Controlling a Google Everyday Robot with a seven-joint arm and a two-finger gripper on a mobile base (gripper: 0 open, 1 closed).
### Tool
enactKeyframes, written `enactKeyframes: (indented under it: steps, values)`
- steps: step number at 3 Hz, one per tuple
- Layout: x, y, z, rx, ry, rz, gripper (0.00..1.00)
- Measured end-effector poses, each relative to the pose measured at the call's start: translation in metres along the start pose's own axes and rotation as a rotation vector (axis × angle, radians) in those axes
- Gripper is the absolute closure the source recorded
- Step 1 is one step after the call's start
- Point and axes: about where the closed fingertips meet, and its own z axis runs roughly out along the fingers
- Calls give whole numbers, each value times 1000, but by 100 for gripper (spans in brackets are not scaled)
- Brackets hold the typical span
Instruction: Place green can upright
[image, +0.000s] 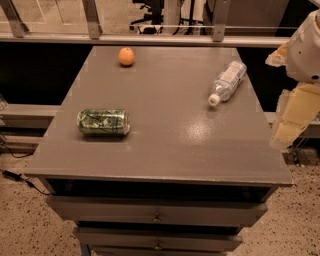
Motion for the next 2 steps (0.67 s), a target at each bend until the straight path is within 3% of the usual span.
enactKeyframes:
  steps: [1, 2]
  values:
    - [0, 0, 0, 0, 0, 0, 0]
    - [-24, -3, 12, 3, -26, -5, 0]
